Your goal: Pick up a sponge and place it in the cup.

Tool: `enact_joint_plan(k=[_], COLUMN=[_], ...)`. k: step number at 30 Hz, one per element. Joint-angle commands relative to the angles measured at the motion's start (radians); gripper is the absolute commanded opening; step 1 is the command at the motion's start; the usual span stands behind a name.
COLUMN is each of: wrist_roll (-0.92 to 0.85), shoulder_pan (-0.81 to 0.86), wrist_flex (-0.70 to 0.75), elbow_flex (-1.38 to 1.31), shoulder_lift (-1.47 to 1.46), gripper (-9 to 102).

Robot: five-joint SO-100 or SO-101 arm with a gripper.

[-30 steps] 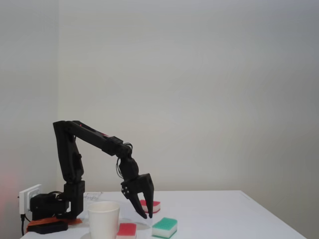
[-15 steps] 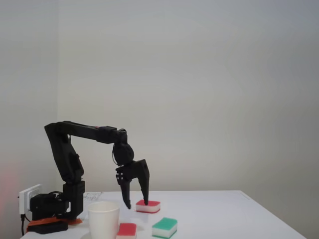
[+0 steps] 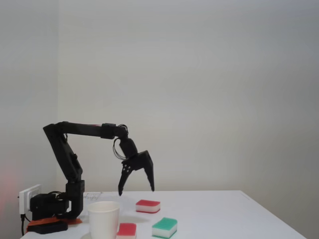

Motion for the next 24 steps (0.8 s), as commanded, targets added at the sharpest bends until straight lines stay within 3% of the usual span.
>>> enact_joint_plan(k=[1, 8, 15, 24], wrist_roll=[0.074, 0.216, 0.244, 0.299], shoulder_pan=[-0.130, -0.285, -0.295, -0.287], wrist_flex=[-0.021, -0.133, -0.267, -0.318], elbow_flex=[-0.058, -0.044, -0.048, -0.146], shoulder_lift=[-0.011, -0.103, -0.259, -0.442], gripper=[46, 45, 45, 45])
